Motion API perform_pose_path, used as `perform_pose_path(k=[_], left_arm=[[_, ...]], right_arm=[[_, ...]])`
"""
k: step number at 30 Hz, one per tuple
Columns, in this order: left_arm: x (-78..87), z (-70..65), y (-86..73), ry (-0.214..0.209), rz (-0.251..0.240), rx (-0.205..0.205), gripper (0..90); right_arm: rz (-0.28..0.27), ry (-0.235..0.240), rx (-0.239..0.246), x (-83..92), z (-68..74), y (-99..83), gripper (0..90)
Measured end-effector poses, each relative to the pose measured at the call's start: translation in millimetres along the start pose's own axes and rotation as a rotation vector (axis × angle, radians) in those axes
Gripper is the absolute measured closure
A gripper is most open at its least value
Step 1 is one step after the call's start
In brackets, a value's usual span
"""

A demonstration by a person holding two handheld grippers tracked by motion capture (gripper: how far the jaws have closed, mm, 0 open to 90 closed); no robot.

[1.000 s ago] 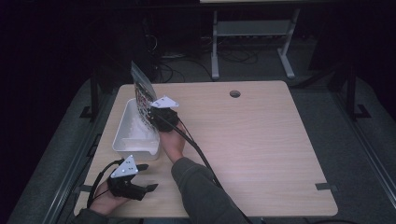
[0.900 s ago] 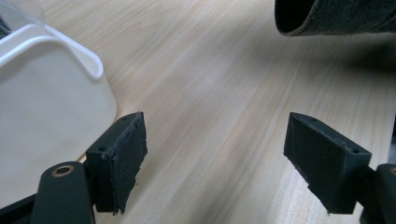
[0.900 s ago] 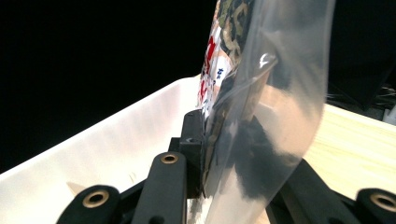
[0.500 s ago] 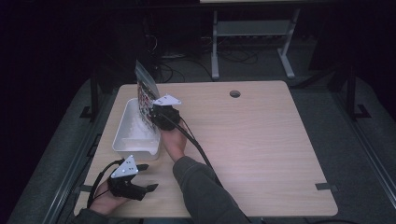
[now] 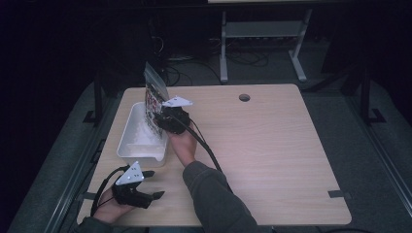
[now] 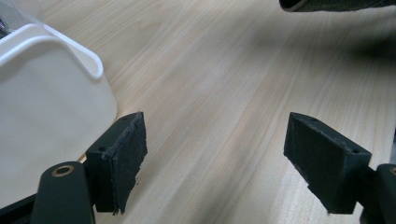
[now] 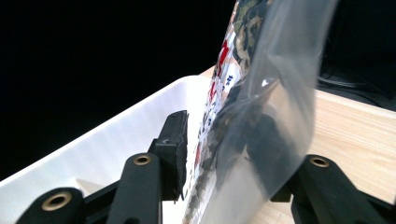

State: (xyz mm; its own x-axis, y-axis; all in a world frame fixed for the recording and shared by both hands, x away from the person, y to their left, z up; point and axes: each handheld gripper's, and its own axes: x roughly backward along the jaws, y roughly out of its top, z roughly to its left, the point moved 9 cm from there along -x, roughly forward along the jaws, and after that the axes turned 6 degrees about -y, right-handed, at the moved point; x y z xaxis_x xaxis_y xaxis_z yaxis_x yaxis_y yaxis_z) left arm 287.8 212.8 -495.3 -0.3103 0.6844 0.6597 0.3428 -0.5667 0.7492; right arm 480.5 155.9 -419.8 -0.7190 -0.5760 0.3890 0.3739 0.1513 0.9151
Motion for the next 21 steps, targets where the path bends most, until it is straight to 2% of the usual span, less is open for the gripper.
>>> perform_pose_path(k=[7,21], left_arm=[[-0.1,0.5,-0.2,0.0,0.002,-0.001,20.7],[-0.9,0.0,-0.4,0.0,0.005,0.0,20.6]], right_arm=[[0.012,0.027,-0.017,3.0,-4.3,-0.1,49.2],[0.028,0.124,-0.03,18.8,-7.9,2.0,37.5]])
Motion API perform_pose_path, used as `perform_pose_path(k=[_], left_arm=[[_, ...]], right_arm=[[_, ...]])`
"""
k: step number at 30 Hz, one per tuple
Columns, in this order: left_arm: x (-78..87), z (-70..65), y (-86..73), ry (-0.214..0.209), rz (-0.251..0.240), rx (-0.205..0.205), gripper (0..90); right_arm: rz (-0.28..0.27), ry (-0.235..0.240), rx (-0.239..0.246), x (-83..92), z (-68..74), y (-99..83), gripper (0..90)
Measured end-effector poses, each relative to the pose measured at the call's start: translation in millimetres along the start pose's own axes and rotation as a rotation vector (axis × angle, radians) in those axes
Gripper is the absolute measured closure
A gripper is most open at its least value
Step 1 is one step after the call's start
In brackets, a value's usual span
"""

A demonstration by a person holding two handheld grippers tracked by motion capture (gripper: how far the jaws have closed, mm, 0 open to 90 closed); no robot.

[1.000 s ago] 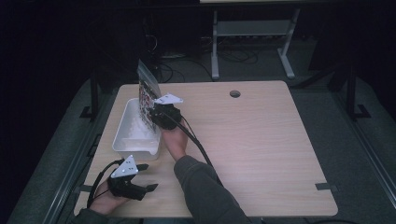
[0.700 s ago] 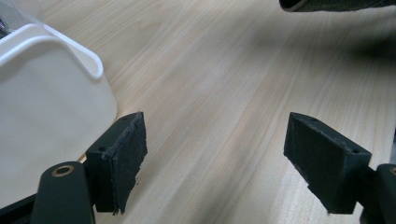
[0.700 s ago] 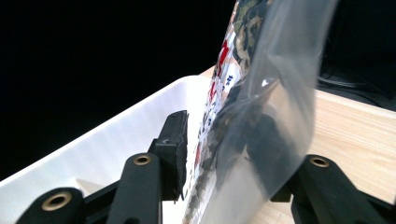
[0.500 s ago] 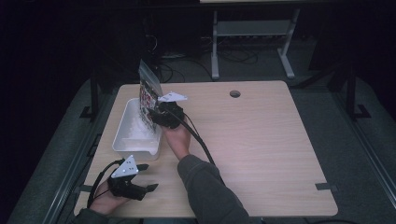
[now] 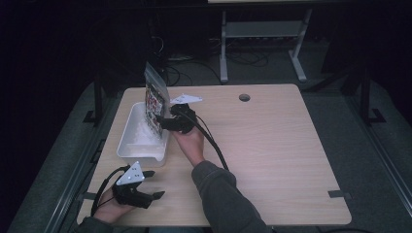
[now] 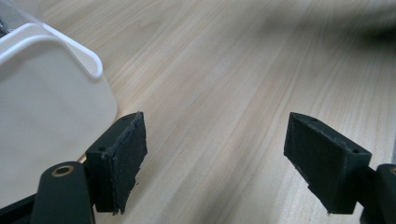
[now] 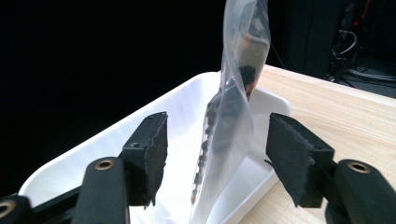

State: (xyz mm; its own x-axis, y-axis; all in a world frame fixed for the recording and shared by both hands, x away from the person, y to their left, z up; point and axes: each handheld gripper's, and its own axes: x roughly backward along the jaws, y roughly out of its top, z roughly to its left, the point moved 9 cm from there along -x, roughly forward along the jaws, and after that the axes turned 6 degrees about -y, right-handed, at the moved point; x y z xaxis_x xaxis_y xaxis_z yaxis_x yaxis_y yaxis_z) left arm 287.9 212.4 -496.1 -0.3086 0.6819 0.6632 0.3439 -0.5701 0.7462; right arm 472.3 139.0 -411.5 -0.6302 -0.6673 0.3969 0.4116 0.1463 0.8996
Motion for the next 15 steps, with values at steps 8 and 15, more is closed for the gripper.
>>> perform_pose_path(k=[8,15], left_arm=[[-0.6,-0.1,-0.5,0.002,0.005,-0.004,20.6],[-1.3,-0.9,-0.3,0.004,0.006,-0.01,20.6]], right_arm=[[0.014,0.045,0.02,13.0,-1.4,-2.3,33.5],[0.019,0.083,0.024,27.9,-4.8,-5.6,31.5]])
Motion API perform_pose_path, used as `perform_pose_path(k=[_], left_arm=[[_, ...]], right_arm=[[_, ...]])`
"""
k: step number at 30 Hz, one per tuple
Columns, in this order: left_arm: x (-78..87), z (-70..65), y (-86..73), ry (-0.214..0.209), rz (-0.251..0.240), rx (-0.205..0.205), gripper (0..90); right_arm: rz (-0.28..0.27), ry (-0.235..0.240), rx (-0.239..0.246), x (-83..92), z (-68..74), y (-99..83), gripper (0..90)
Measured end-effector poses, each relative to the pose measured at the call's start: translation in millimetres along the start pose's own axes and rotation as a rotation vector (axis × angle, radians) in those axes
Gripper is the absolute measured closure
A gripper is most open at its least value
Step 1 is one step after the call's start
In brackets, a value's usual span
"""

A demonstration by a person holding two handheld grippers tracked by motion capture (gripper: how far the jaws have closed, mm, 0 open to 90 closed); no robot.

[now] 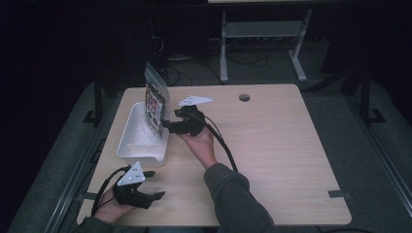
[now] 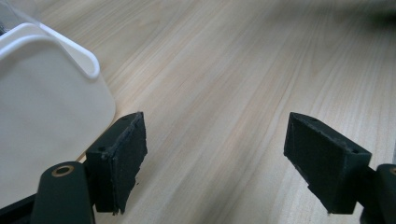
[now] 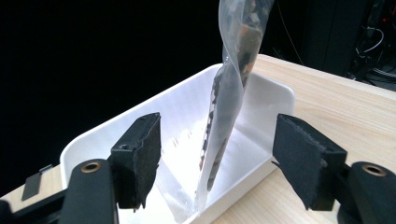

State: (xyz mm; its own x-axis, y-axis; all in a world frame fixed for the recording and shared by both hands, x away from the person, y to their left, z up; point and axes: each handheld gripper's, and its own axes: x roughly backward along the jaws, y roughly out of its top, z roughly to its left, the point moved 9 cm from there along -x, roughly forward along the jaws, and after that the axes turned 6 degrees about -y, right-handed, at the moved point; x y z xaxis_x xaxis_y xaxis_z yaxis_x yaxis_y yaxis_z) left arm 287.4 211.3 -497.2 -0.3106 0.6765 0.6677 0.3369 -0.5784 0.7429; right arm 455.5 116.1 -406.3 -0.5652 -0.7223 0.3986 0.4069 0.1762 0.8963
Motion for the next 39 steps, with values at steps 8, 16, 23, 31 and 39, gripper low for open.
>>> perform_pose_path(k=[8,16,23,31,39], left_arm=[[-2.8,-2.2,-0.9,-0.005,0.015,-0.016,20.8],[-4.8,-2.3,-1.5,-0.007,0.024,-0.018,20.9],[-5.3,-1.2,-1.9,-0.004,0.024,-0.011,20.9],[-5.5,0.0,-2.5,-0.003,0.027,-0.013,21.0],[-5.8,0.2,-2.4,-0.002,0.025,-0.013,21.1]], right_arm=[[0.011,0.025,0.026,18.5,-3.2,-5.5,31.1],[0.023,0.048,0.023,38.5,-12.3,-12.2,30.4],[0.026,0.057,0.019,54.0,-20.0,-14.9,29.3],[0.045,0.07,0.026,65.7,-23.7,-20.3,27.6],[0.052,0.099,0.012,86.5,-30.7,-24.4,27.2]])
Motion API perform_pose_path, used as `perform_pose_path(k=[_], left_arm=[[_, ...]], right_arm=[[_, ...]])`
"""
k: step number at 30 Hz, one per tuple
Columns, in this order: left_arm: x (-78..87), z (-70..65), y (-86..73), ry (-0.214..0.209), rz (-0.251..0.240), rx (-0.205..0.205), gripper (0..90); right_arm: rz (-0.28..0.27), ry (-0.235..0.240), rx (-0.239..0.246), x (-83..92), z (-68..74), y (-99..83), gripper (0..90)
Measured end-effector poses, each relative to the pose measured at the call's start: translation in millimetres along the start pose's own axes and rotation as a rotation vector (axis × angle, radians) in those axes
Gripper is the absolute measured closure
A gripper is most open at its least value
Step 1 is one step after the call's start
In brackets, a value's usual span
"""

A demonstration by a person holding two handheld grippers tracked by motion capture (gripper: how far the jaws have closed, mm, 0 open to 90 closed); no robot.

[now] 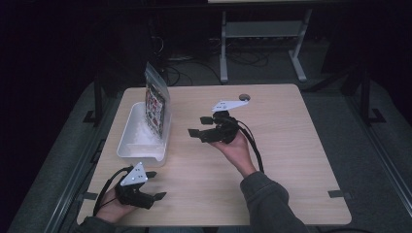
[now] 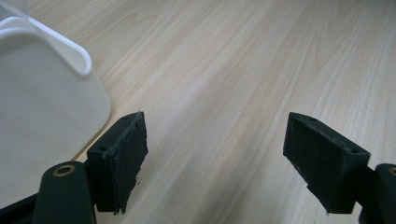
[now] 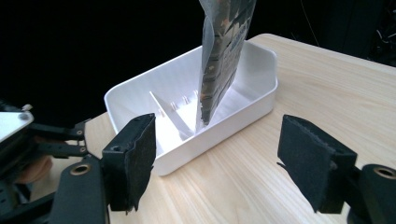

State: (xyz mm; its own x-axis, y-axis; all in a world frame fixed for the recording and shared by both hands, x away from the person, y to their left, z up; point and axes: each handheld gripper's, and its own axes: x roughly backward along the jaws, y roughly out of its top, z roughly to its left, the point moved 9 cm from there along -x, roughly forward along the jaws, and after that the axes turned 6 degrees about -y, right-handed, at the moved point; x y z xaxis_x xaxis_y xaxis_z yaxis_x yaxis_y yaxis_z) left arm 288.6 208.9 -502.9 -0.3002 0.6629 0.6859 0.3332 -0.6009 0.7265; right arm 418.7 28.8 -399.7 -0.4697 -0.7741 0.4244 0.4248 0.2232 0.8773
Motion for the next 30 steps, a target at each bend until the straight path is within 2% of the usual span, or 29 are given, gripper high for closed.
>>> perform_pose_path(k=[7,15,30], left_arm=[[-1.2,-0.5,-0.1,-0.003,0.002,0.009,21.1],[-0.5,1.1,-0.5,0.003,0.0,0.011,20.8],[-1.1,1.5,-0.9,0.009,0.007,0.007,20.9]], right_arm=[[0.009,0.001,-0.003,22.9,-8.9,-5.8,27.2],[0.019,-0.022,0.002,45.5,-19.7,-16.2,26.4],[0.027,-0.049,-0.034,80.4,-36.3,-41.2,25.2]])
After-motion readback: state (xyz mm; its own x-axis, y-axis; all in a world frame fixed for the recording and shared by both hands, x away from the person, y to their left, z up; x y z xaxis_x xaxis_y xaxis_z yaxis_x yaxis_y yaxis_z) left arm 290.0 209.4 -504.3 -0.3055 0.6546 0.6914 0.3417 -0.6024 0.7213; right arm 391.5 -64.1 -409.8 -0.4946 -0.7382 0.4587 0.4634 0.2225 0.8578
